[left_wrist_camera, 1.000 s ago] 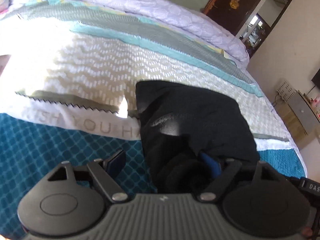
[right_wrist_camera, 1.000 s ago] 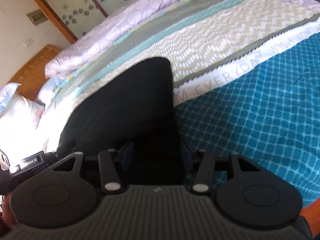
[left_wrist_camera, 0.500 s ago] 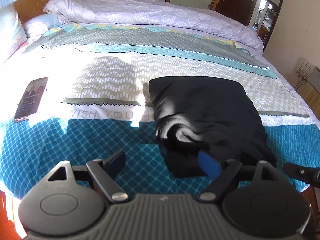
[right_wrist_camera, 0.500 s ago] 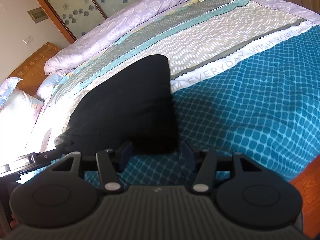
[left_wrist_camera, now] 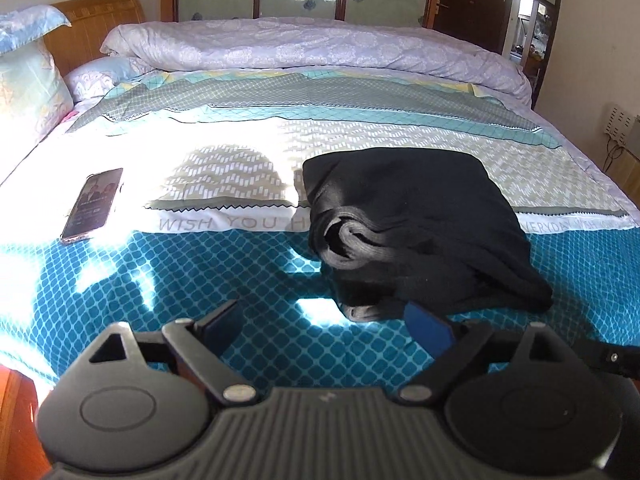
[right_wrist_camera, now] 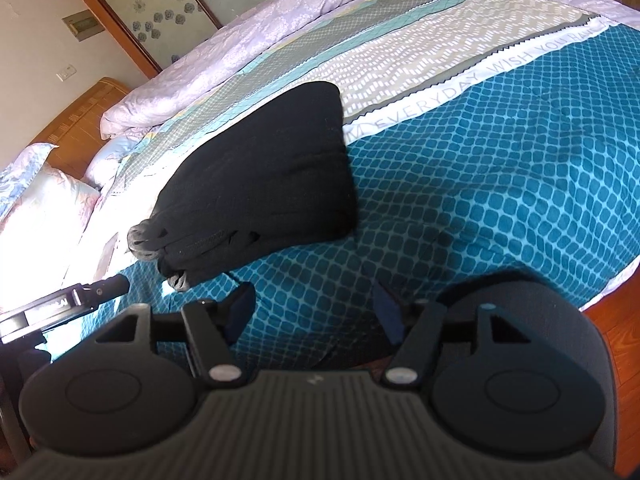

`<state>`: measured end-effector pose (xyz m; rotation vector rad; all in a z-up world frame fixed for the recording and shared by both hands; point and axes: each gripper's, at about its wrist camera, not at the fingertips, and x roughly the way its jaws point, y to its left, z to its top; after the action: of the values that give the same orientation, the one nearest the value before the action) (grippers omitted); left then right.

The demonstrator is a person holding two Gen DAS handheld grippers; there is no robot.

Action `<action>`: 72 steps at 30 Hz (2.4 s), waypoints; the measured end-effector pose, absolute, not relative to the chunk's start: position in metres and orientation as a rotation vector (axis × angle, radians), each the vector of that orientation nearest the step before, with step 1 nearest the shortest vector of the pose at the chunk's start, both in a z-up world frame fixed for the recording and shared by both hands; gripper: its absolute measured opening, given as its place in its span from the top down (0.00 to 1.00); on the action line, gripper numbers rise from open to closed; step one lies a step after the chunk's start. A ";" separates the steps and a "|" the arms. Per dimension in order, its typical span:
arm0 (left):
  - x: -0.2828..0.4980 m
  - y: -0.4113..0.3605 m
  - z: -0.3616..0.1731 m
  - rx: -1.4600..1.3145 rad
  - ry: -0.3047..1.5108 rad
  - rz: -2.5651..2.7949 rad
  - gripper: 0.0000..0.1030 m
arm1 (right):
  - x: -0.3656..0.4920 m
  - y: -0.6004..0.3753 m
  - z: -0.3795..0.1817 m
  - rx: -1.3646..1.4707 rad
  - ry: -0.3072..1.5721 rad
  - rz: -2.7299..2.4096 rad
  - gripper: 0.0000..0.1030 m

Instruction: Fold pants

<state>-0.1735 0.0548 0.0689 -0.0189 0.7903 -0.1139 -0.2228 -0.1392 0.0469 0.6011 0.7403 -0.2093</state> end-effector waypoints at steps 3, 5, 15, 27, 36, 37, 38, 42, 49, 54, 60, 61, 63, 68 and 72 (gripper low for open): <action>-0.179 0.053 0.066 -0.001 0.787 -0.095 0.09 | -0.222 -0.133 0.047 0.588 0.742 -0.193 0.28; -0.184 0.054 0.064 0.009 0.785 -0.076 0.07 | -0.221 -0.127 0.047 0.575 0.747 -0.182 0.27; -0.195 0.059 0.063 0.064 0.751 -0.012 0.00 | -0.220 -0.112 0.056 0.541 0.729 -0.164 0.19; -0.193 0.057 0.056 0.160 0.712 0.064 0.00 | -0.219 -0.114 0.051 0.592 0.745 -0.192 0.15; -0.187 0.054 0.047 0.199 0.758 0.078 0.00 | -0.217 -0.118 0.042 0.624 0.779 -0.194 0.15; -0.185 0.053 0.045 0.209 0.777 0.080 0.00 | -0.217 -0.119 0.042 0.627 0.782 -0.192 0.15; -0.184 0.052 0.043 0.217 0.793 0.080 0.00 | -0.217 -0.119 0.041 0.629 0.785 -0.190 0.15; -0.183 0.050 0.040 0.232 0.814 0.076 0.00 | -0.217 -0.121 0.039 0.637 0.795 -0.188 0.15; -0.183 0.053 0.040 0.217 0.819 0.070 0.00 | -0.216 -0.125 0.036 0.648 0.808 -0.185 0.15; -0.181 0.055 0.042 0.200 0.824 0.073 0.00 | -0.217 -0.126 0.036 0.645 0.807 -0.185 0.15; -0.181 0.056 0.045 0.193 0.824 0.070 0.00 | -0.217 -0.126 0.037 0.635 0.805 -0.182 0.14; -0.181 0.056 0.045 0.194 0.824 0.071 0.00 | -0.216 -0.126 0.037 0.634 0.803 -0.184 0.14; -0.180 0.057 0.045 0.189 0.824 0.074 0.00 | -0.216 -0.125 0.038 0.632 0.800 -0.186 0.14; -0.178 0.060 0.045 0.179 0.838 0.087 0.00 | -0.216 -0.124 0.037 0.632 0.799 -0.187 0.14; -0.177 0.060 0.043 0.186 0.838 0.103 0.00 | -0.216 -0.125 0.037 0.634 0.799 -0.188 0.14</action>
<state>-0.1771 0.0603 0.0433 0.1856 0.8380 0.1028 -0.2157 -0.1245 0.0372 0.6343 0.7989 -0.1885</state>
